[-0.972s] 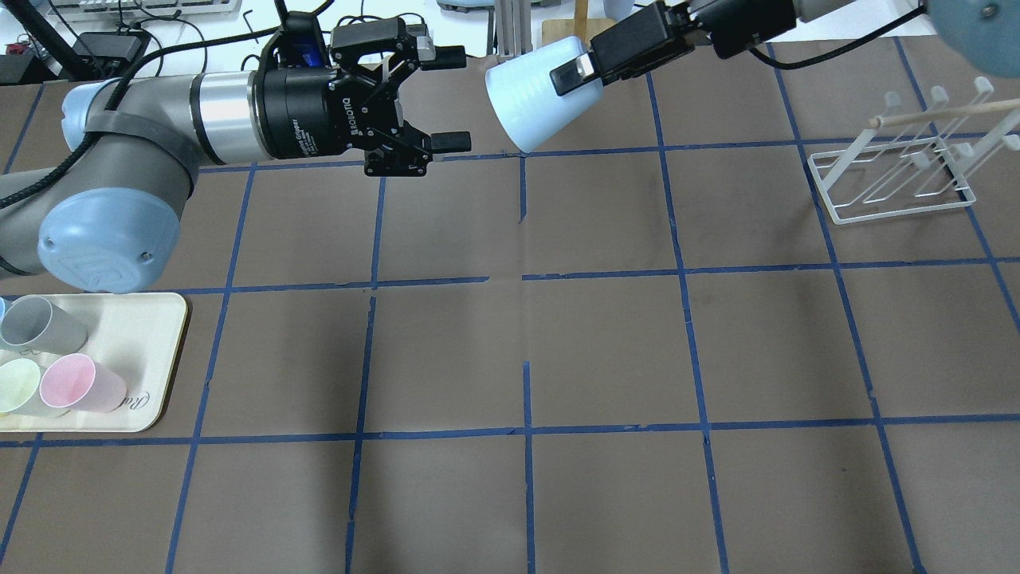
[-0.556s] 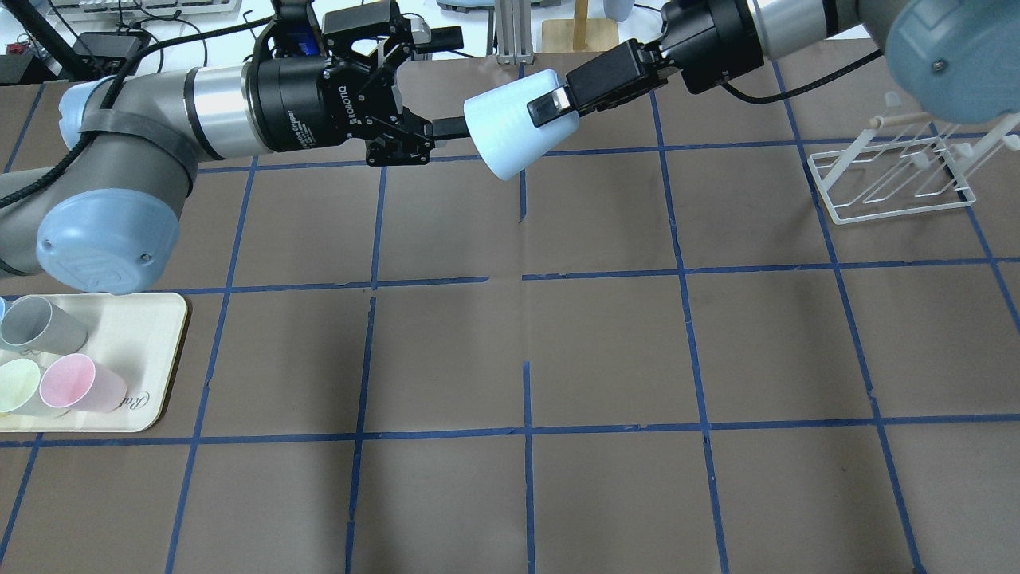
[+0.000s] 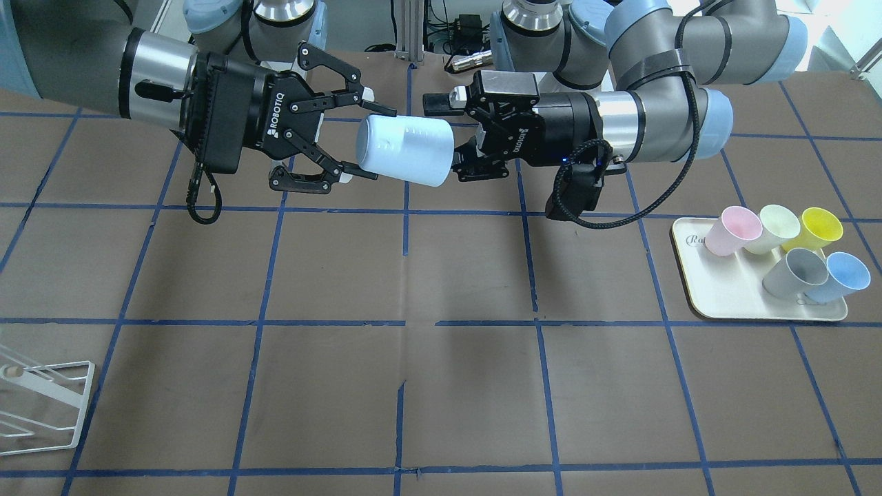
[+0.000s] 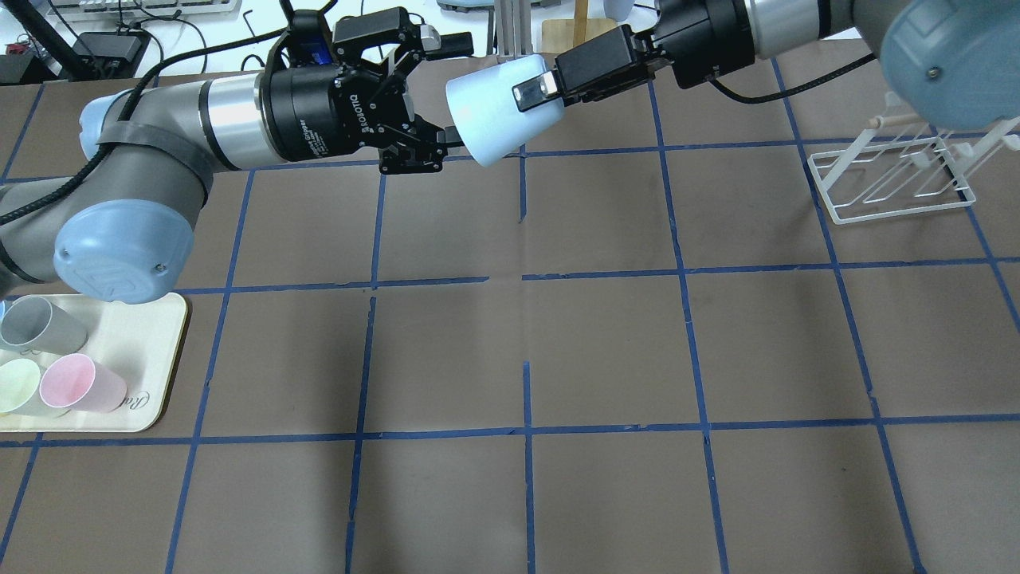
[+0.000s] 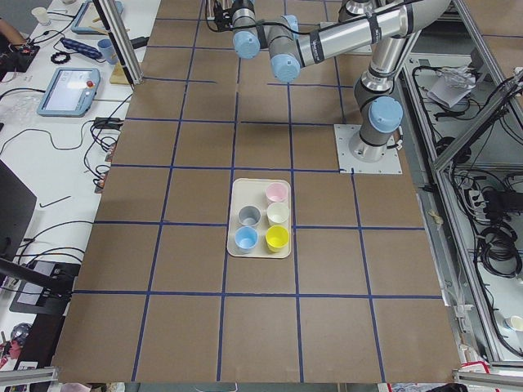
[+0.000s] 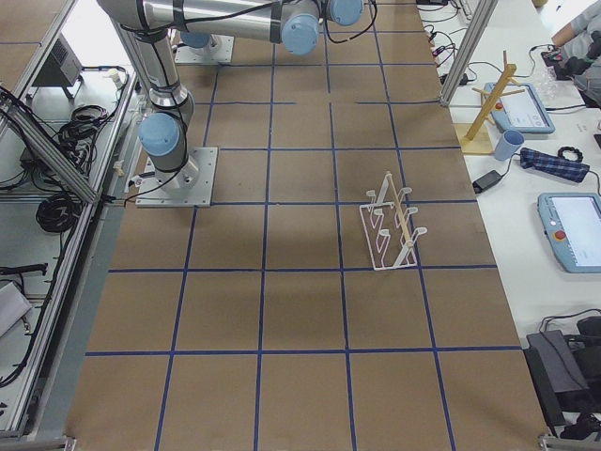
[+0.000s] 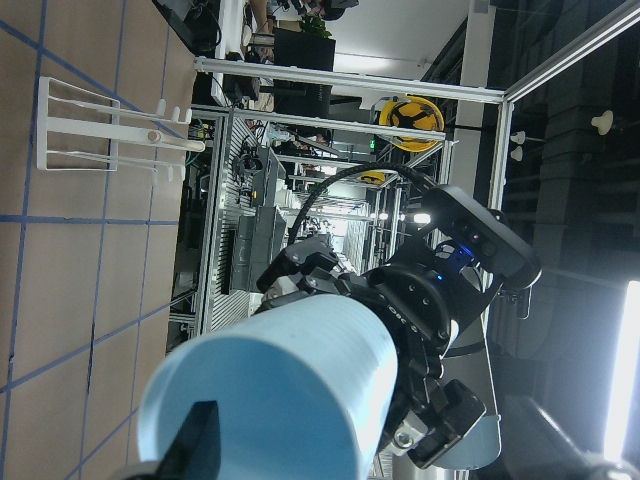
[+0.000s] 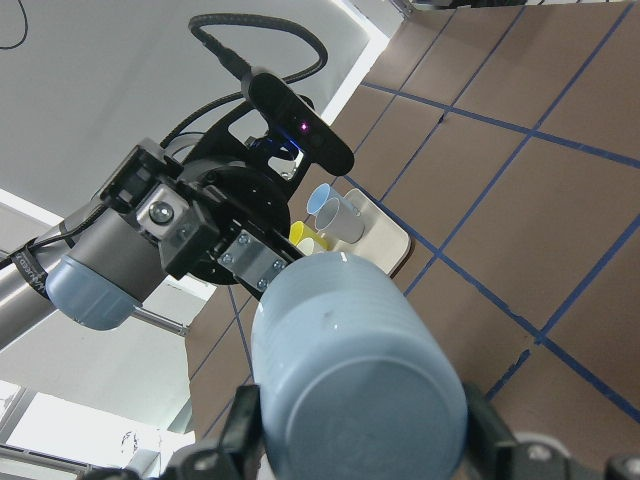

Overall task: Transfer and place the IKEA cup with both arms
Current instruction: 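Carry the cup toward the left gripper with the right gripper, then grasp the cup rim with the left gripper and release the right gripper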

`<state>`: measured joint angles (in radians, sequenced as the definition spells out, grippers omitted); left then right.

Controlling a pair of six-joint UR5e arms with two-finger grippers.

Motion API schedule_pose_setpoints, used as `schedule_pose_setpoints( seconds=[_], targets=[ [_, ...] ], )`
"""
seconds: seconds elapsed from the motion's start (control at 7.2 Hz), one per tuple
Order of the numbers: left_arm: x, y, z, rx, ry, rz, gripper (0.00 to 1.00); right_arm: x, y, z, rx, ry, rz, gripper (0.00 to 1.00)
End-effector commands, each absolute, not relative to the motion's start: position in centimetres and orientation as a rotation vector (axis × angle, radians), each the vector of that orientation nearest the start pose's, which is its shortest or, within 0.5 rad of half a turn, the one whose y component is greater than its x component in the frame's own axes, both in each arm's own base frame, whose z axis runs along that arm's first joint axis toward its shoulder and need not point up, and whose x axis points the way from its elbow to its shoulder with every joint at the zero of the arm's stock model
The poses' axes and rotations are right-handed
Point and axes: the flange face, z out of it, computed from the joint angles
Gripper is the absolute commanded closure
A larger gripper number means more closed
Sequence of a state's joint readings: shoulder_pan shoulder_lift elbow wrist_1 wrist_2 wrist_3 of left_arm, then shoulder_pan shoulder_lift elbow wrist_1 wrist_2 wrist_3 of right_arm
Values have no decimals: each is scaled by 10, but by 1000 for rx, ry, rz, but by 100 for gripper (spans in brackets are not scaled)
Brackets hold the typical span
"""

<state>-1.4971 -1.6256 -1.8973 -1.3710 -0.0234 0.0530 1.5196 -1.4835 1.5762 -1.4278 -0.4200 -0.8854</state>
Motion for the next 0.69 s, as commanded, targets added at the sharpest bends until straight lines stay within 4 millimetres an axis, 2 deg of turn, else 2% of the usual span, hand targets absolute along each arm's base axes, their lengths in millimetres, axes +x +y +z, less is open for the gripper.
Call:
schedule_pose_setpoints(
  seconds=[0.0,0.14,0.28,0.42,0.56],
  targets=[
    [-220,-493,429,134,-1510,-84,0,200,-525,486,-672,1875,-375,31],
    [-220,-493,431,133,-1510,-83,9,200,-524,482,-666,1876,-368,6],
    [-219,-493,432,134,-1509,-82,22,200,-523,481,-669,1879,-365,0],
    [-219,-491,435,130,-1511,-79,25,200,-523,481,-665,1883,-360,0],
    [-219,-491,437,135,-1512,-82,38,199,-524,480,-664,1890,-353,0]
  ],
)
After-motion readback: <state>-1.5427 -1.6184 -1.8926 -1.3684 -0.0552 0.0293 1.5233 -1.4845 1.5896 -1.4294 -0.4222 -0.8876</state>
